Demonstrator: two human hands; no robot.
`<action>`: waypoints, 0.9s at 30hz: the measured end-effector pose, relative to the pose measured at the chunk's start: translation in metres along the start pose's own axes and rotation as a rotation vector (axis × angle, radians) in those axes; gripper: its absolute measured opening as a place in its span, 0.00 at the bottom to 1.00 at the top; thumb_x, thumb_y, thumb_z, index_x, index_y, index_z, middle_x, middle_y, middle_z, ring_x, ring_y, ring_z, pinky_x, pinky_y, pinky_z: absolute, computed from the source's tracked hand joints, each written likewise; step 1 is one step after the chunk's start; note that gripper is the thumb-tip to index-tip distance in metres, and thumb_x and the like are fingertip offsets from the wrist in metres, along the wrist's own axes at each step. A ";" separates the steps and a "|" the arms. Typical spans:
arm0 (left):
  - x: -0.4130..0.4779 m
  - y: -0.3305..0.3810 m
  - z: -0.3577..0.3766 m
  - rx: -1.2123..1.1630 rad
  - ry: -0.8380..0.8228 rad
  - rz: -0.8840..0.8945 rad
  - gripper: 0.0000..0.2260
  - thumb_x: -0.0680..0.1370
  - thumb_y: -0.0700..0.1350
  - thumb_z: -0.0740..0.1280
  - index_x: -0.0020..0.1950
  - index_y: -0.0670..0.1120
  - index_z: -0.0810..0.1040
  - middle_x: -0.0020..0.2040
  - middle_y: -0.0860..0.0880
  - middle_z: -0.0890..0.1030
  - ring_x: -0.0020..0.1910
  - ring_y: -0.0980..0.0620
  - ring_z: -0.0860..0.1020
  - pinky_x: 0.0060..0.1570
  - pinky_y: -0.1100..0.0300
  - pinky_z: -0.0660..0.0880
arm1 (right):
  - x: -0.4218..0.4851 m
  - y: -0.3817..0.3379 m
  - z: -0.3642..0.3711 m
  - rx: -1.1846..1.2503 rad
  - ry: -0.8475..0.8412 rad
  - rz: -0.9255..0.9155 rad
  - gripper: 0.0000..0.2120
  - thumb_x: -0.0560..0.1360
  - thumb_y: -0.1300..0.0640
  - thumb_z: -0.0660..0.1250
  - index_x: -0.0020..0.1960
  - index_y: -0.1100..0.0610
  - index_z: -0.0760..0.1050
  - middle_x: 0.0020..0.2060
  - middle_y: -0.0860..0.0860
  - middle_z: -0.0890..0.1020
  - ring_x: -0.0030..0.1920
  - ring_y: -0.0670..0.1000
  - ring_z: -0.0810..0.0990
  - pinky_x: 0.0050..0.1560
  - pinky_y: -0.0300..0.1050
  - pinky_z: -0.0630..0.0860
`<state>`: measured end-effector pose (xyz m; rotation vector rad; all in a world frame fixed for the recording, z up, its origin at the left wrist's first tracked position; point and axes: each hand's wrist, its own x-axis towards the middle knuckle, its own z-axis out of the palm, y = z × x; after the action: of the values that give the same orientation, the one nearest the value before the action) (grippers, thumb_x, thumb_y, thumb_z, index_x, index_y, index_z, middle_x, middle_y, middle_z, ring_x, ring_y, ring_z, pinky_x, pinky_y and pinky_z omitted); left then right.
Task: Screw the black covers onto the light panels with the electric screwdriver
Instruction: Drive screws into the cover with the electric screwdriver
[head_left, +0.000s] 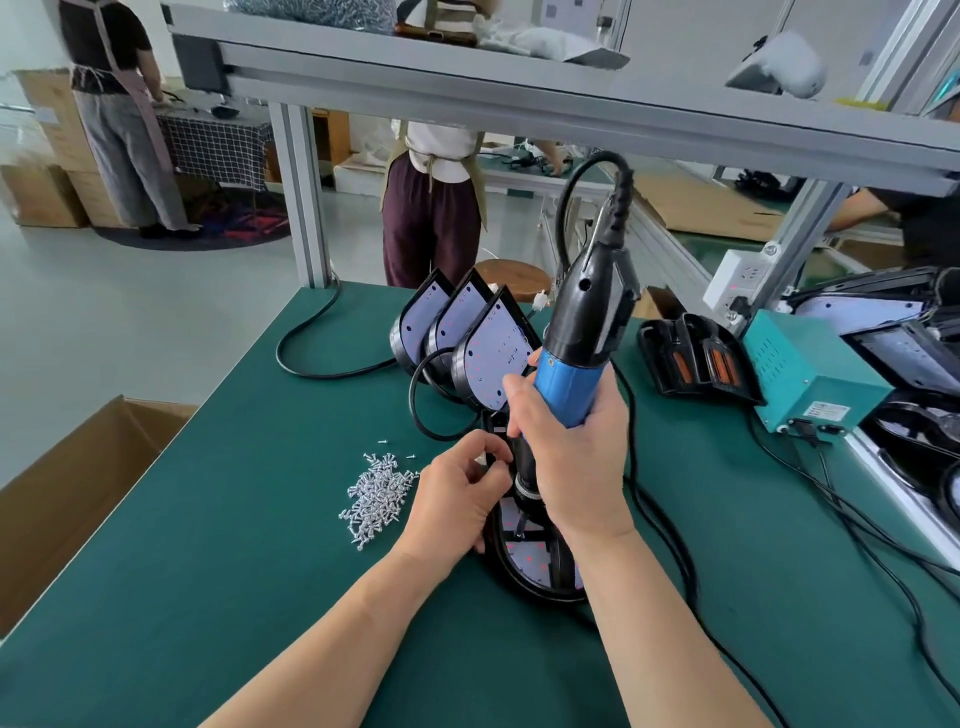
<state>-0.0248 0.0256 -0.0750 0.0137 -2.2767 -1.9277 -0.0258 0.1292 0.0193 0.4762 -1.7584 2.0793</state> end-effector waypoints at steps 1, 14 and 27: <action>0.000 0.001 0.000 0.008 -0.010 0.006 0.06 0.74 0.50 0.64 0.50 0.54 0.78 0.33 0.43 0.78 0.25 0.50 0.69 0.22 0.55 0.71 | -0.002 -0.001 0.001 0.001 -0.018 0.004 0.13 0.70 0.54 0.74 0.46 0.59 0.72 0.35 0.67 0.72 0.34 0.66 0.70 0.36 0.58 0.73; -0.003 0.008 -0.002 0.102 -0.020 0.026 0.06 0.78 0.44 0.63 0.47 0.54 0.77 0.28 0.51 0.74 0.20 0.48 0.70 0.20 0.60 0.70 | 0.002 -0.021 -0.012 0.051 0.079 -0.121 0.12 0.71 0.54 0.74 0.54 0.46 0.79 0.33 0.54 0.77 0.31 0.51 0.76 0.38 0.41 0.76; -0.011 0.020 -0.001 0.059 0.028 0.065 0.13 0.82 0.52 0.62 0.68 0.59 0.71 0.29 0.56 0.74 0.28 0.53 0.71 0.37 0.51 0.75 | 0.027 0.046 -0.125 0.731 0.652 0.430 0.18 0.81 0.41 0.63 0.50 0.56 0.74 0.37 0.49 0.75 0.33 0.48 0.75 0.39 0.39 0.70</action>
<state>-0.0123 0.0292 -0.0564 -0.0258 -2.2862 -1.8169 -0.0743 0.2474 -0.0274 -0.4226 -0.7391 2.7209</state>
